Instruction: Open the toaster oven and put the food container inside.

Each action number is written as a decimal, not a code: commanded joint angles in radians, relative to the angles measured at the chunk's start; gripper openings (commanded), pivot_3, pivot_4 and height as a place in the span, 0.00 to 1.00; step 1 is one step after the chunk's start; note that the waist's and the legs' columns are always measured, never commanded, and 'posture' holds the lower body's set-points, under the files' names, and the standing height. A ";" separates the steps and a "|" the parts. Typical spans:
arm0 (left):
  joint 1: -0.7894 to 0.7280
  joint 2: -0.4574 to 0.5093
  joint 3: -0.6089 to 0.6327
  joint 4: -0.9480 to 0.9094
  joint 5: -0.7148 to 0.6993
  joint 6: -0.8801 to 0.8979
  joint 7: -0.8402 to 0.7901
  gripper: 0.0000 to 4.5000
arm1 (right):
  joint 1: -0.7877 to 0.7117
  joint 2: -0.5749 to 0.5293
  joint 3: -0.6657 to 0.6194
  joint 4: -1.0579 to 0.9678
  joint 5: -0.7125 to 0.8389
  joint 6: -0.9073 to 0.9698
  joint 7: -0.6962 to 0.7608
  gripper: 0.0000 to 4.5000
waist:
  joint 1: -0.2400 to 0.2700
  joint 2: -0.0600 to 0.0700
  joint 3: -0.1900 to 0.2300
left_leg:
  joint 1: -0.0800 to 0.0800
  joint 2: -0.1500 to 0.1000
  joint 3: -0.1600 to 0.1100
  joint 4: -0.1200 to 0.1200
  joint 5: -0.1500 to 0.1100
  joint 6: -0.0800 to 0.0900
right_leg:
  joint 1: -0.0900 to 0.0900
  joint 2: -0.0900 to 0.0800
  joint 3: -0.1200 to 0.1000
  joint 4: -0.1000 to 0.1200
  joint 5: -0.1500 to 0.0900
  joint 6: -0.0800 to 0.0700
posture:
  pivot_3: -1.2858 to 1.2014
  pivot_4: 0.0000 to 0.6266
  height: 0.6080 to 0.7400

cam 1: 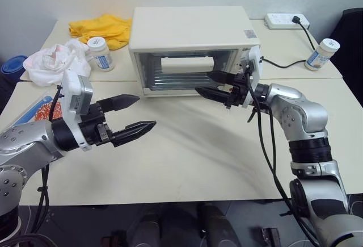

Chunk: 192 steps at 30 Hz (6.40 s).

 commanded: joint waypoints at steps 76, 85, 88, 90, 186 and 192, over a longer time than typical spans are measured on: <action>-0.119 -0.218 -0.275 0.187 0.825 -0.104 -0.274 0.12 | 0.402 -0.394 -0.248 -0.536 0.416 0.189 0.015 1.00 | -0.004 0.001 0.001 | 0.000 0.001 -0.001 0.001 0.000 0.004 | 0.001 0.001 0.001 0.001 0.001 0.001 | 0.52 0.24 1.00; 0.303 -0.297 0.681 -0.284 0.523 0.466 -0.229 0.68 | 0.154 -0.287 -0.002 -0.279 0.214 0.054 0.219 1.00 | -0.004 0.001 0.001 | 0.000 0.001 0.001 0.001 0.000 0.003 | 0.000 0.000 0.000 0.000 0.000 0.000 | 0.52 0.24 1.00; 0.339 -0.322 0.888 -0.311 0.473 0.563 -0.226 0.90 | 0.071 -0.250 0.030 -0.200 0.196 0.064 0.273 1.00 | 0.006 0.000 0.001 | 0.000 0.001 0.000 0.001 0.000 0.003 | 0.000 0.000 -0.001 0.001 -0.001 -0.001 | 0.52 0.24 1.00; 0.355 -0.329 0.969 -0.279 0.482 0.593 -0.202 0.99 | 0.030 -0.229 0.051 -0.170 0.175 0.050 0.307 1.00 | 0.009 0.000 0.001 | 0.001 0.000 -0.003 0.001 0.000 0.002 | 0.002 0.000 -0.003 0.000 -0.001 -0.001 | 0.52 0.24 1.00; -0.557 -0.432 0.206 0.399 -0.017 0.660 0.717 0.60 | 0.797 -0.340 -0.456 -0.799 0.421 0.159 -0.160 1.00 | 0.027 -0.004 -0.001 | 0.000 -0.001 -0.001 0.001 0.004 -0.016 | 0.000 0.000 0.000 0.001 0.001 0.001 | 0.52 0.24 1.00; -0.360 -0.184 0.125 0.263 -0.119 0.528 0.138 0.26 | 0.760 -0.322 -0.356 -0.811 0.441 0.169 -0.189 0.64 | 0.025 -0.004 -0.001 | 0.000 -0.001 0.000 0.001 0.004 -0.016 | 0.000 0.000 0.000 0.000 0.000 0.000 | 0.52 0.24 1.00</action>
